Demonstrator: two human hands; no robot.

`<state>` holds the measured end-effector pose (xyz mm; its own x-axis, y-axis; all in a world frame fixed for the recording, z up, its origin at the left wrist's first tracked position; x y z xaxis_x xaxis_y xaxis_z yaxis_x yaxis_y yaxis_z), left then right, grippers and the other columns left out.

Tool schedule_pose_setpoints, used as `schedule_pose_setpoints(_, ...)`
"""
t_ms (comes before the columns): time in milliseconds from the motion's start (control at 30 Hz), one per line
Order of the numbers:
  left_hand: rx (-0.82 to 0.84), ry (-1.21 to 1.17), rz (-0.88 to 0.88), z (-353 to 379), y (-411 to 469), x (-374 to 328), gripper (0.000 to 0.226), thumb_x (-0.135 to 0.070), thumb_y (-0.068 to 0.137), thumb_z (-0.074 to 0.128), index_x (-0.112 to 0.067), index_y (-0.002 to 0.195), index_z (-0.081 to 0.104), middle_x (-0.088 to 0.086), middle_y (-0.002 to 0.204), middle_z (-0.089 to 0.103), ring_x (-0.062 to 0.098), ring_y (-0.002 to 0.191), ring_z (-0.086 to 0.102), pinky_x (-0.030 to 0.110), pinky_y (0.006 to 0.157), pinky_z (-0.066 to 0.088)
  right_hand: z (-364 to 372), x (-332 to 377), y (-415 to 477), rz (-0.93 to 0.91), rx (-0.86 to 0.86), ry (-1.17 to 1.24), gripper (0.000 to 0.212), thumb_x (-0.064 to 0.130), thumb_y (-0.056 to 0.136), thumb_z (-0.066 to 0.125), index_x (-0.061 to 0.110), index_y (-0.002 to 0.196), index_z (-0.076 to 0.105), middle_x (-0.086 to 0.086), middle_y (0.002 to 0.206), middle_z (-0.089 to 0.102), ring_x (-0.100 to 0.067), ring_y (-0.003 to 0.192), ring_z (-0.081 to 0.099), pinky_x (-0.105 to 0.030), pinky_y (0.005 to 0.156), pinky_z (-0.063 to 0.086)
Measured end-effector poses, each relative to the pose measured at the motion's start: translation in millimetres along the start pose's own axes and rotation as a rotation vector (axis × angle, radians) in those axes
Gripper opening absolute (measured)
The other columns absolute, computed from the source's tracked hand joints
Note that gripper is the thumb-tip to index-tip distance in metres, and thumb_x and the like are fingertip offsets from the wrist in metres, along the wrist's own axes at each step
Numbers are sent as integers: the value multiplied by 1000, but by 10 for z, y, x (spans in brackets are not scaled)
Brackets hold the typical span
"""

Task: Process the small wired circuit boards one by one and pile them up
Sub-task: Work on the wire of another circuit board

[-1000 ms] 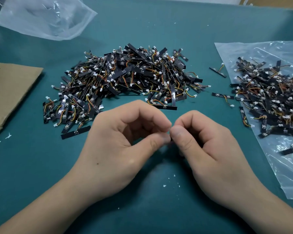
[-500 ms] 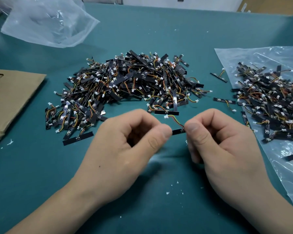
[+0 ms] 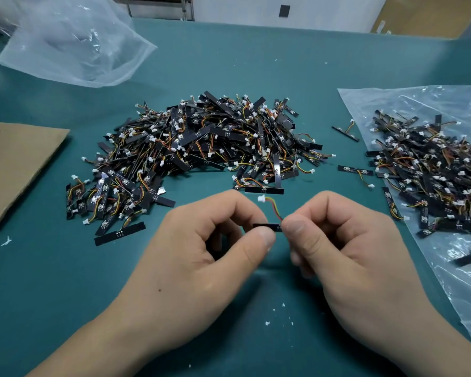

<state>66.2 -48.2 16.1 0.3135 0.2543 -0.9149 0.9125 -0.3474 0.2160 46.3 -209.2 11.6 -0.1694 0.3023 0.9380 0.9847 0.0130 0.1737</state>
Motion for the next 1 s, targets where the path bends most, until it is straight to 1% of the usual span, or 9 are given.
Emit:
schedule_pose_setpoints(133, 18, 14, 25, 17, 10, -23, 28, -46, 89, 60, -19, 84, 64, 3, 68, 61, 31, 58, 53, 43, 54, 44, 35, 3, -10, -1, 25, 8, 23, 51, 87, 64, 28, 82, 68, 6, 63, 69, -4, 51, 58, -17, 52, 46)
schedule_pose_setpoints(233, -18, 18, 25, -18, 14, -30, 27, -45, 90, 59, -18, 85, 65, 6, 67, 59, 29, 58, 52, 41, 55, 41, 34, 3, 1, 8, 15, 47, 20, 50, 87, 63, 30, 87, 69, 5, 69, 71, -3, 55, 60, -15, 56, 48)
schedule_pose_setpoints(333, -56, 14, 13, -51, 25, -27, 28, -46, 89, 59, -19, 87, 64, 9, 65, 58, 30, 58, 54, 41, 54, 41, 44, -6, 13, 12, 32, 6, 24, 51, 89, 59, 28, 85, 66, 5, 70, 71, -7, 54, 61, -18, 55, 48)
schedule_pose_setpoints(467, -43, 25, -1, -46, 29, -14, 23, -46, 89, 59, -23, 87, 64, 5, 67, 60, 28, 59, 58, 40, 54, 44, 53, 7, 9, 11, 51, 11, 25, 50, 89, 58, 26, 84, 64, 4, 72, 72, -9, 54, 62, -20, 54, 51)
schedule_pose_setpoints(633, -52, 7, -40, -54, 42, 47, 13, -41, 89, 67, -29, 84, 68, -7, 67, 66, 23, 61, 63, 38, 57, 49, 67, -9, 12, 29, 48, 10, 24, 52, 88, 56, 29, 88, 64, 5, 79, 75, -8, 57, 63, -14, 57, 49)
schedule_pose_setpoints(767, -38, -19, -32, -34, 34, 29, 22, -50, 85, 64, -29, 84, 69, -7, 68, 66, 24, 61, 61, 38, 56, 49, 69, -7, 14, 18, 59, -31, 13, 38, 95, 58, 30, 86, 63, 6, 76, 73, -8, 56, 62, -16, 56, 49)
schedule_pose_setpoints(800, -39, -28, -33, -34, 34, 32, 22, -51, 85, 64, -29, 85, 70, -6, 68, 66, 25, 61, 62, 39, 56, 49, 64, -4, 14, 15, 54, -21, 12, 37, 95, 59, 30, 86, 63, 6, 76, 73, -8, 55, 62, -16, 56, 49)
schedule_pose_setpoints(900, -47, -60, -47, -42, 35, 57, 24, -52, 84, 64, -28, 86, 71, -2, 69, 67, 30, 63, 63, 43, 56, 50, 61, 8, 10, 8, 46, -10, 17, 45, 92, 59, 30, 87, 64, 6, 77, 73, -7, 55, 62, -18, 56, 51)
schedule_pose_setpoints(1000, -41, -60, -43, -42, 37, 57, 25, -52, 84, 64, -28, 86, 71, -2, 67, 66, 30, 62, 62, 42, 55, 49, 70, -5, 15, 10, 57, -11, 12, 39, 94, 60, 30, 87, 63, 6, 77, 73, -9, 55, 62, -19, 56, 52)
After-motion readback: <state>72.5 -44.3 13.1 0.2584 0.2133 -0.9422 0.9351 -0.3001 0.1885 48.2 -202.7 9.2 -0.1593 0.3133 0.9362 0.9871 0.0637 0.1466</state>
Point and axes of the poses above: each hand's wrist, its own y-axis towards the middle knuckle, its own z-axis out of the palm, x = y × z, the point moved 8 cm from there along y, towards the middle knuckle
